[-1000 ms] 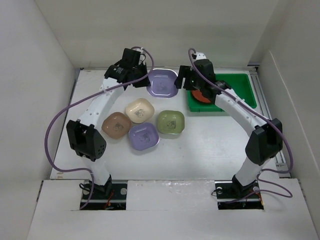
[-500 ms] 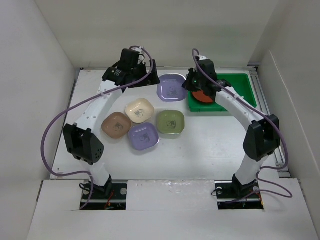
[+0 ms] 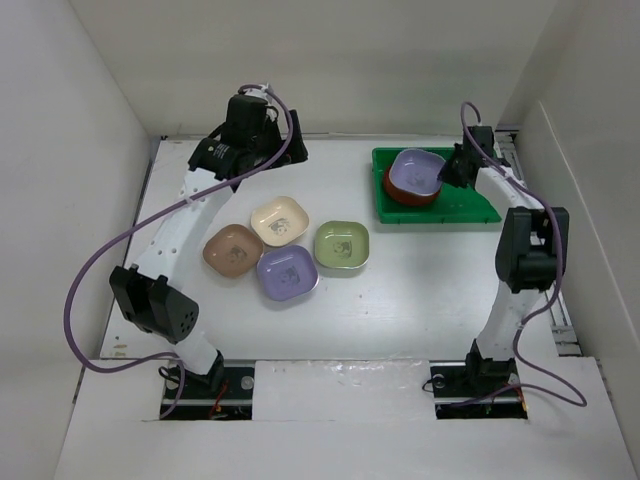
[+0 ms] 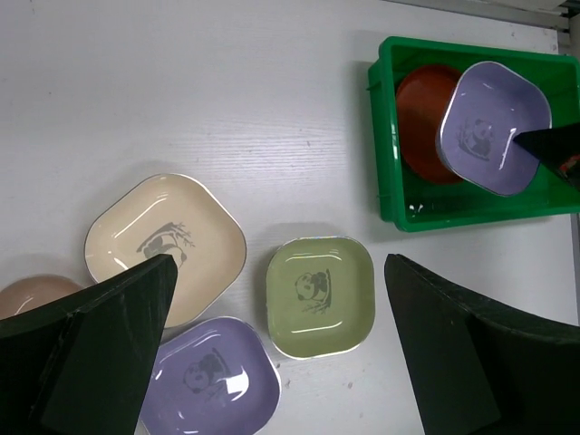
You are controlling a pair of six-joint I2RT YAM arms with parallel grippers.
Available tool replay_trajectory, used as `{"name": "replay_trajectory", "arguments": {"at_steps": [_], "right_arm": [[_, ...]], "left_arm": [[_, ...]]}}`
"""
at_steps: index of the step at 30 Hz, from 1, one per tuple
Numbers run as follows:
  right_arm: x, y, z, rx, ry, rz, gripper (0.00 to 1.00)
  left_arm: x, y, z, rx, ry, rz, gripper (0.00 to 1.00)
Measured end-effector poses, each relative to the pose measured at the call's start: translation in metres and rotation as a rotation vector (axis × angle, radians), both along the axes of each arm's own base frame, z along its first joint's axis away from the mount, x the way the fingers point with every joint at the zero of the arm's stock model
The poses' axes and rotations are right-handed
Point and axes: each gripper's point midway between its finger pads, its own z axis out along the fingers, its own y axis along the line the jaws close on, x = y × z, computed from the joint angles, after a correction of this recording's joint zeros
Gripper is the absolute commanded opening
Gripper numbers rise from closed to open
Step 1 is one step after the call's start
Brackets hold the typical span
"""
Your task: Place the plates into the plastic bin on the countertop
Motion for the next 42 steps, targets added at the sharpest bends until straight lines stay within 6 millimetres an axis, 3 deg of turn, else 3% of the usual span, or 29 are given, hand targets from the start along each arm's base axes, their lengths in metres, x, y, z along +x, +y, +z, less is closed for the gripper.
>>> {"name": "replay_trajectory", "arguments": {"at_steps": [5,8,9,10,13,14,16,19,22,25,27,29,32,34,37,42], "right_arm": [[0.0,-0.015,-0.058,0.029,0.114,-0.014,0.0],[0.003,-0.018,-0.073,0.051,0.142,-0.012,0.12],[0.006,-0.019,-0.072,0.057,0.138,-0.009,0.2],[0.008,-0.019,-0.071,0.059,0.132,-0.008,0.39],[0.017,-0.018,-0.057,0.06,0.091,0.001,0.68],[0.018,-0.017,-0.053,0.06,0.078,0.001,0.85],[0.016,-0.014,-0.042,0.06,0.044,0.005,1.0],[0.001,-0.003,-0.012,0.056,-0.003,0.02,1.0],[-0.011,0.018,0.037,0.036,-0.099,0.047,1.0],[-0.035,0.067,0.084,0.021,-0.198,0.135,1.0],[-0.062,0.114,0.095,0.028,-0.238,0.233,0.95],[-0.094,0.159,0.084,0.035,-0.223,0.334,0.91],[-0.146,0.207,0.036,0.031,-0.119,0.462,0.84],[-0.168,0.215,0.003,0.014,-0.04,0.494,0.83],[-0.176,0.206,-0.029,-0.024,0.034,0.468,0.8],[-0.171,0.201,-0.045,-0.052,0.057,0.431,0.73]], "left_arm": [[-0.001,0.0,-0.006,0.004,0.013,-0.001,1.0],[-0.002,-0.003,-0.01,-0.002,0.022,-0.013,1.0],[-0.002,-0.003,-0.012,-0.003,0.025,-0.017,1.0],[-0.002,-0.004,-0.012,-0.005,0.026,-0.02,1.0],[-0.003,-0.005,-0.012,-0.009,0.027,-0.026,1.0],[-0.002,-0.005,-0.012,-0.011,0.024,-0.027,1.0],[-0.002,-0.006,-0.011,-0.013,0.023,-0.029,1.0],[-0.002,-0.006,-0.011,-0.015,0.02,-0.03,1.0],[-0.001,-0.006,-0.01,-0.018,0.014,-0.025,1.0],[0.001,-0.003,-0.009,-0.016,0.009,0.002,1.0],[0.002,0.002,-0.008,-0.012,0.005,0.031,1.0],[0.003,0.007,-0.006,-0.004,-0.002,0.061,1.0],[0.003,0.012,-0.005,0.004,-0.007,0.09,1.0],[0.003,0.014,-0.004,0.006,-0.009,0.099,1.0],[0.002,0.015,-0.004,0.008,-0.006,0.105,1.0],[0.001,0.015,-0.005,0.01,-0.001,0.105,1.0]]}}
